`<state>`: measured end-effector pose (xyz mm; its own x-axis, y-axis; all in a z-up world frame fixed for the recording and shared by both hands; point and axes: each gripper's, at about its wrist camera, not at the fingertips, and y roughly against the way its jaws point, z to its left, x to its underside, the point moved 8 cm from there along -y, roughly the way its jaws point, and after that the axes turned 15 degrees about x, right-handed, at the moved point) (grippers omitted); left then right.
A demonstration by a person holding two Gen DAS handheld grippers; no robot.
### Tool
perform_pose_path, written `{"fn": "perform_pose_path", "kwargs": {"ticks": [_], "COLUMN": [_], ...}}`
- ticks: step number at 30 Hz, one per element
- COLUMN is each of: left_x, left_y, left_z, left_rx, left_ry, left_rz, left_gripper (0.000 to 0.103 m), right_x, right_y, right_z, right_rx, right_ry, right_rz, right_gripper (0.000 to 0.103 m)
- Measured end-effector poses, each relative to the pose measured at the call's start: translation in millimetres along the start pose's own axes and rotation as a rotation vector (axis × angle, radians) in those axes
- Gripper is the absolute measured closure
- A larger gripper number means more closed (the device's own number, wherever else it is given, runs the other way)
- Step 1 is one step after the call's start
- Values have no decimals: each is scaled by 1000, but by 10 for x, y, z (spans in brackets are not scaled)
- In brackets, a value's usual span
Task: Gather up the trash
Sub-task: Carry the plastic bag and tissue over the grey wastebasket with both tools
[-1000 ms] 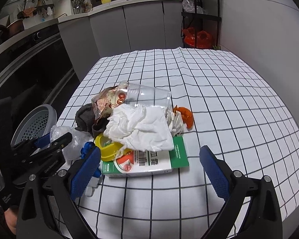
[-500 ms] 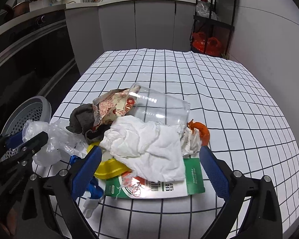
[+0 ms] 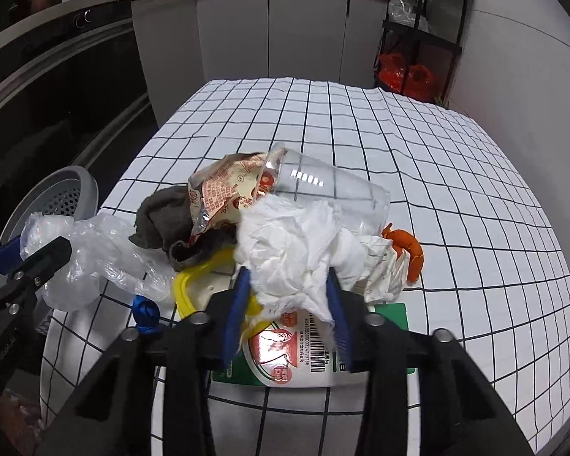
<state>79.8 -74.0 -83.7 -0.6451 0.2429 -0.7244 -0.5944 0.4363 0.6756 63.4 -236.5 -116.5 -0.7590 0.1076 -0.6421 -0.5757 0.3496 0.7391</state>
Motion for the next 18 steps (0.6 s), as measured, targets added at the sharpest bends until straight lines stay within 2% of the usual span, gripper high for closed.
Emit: {"fn": "perform_pose_path", "kwargs": {"ticks": [5, 14, 18], "left_x": [-64, -161, -201], "left_y": [109, 357, 487], "left_z": [37, 224, 323], "left_rx": [-13, -32, -51], "left_ry": [-4, 10, 11], "left_rz": [-33, -91, -119], "left_gripper": [68, 68, 68], "right_x": [-63, -191, -241], "right_y": [127, 464, 648], "right_z": [-90, -127, -48], "right_rx": [-23, -52, -93], "right_ry": [-49, -111, -132], "right_rz": [-21, -103, -136], "right_gripper": [82, 83, 83]}}
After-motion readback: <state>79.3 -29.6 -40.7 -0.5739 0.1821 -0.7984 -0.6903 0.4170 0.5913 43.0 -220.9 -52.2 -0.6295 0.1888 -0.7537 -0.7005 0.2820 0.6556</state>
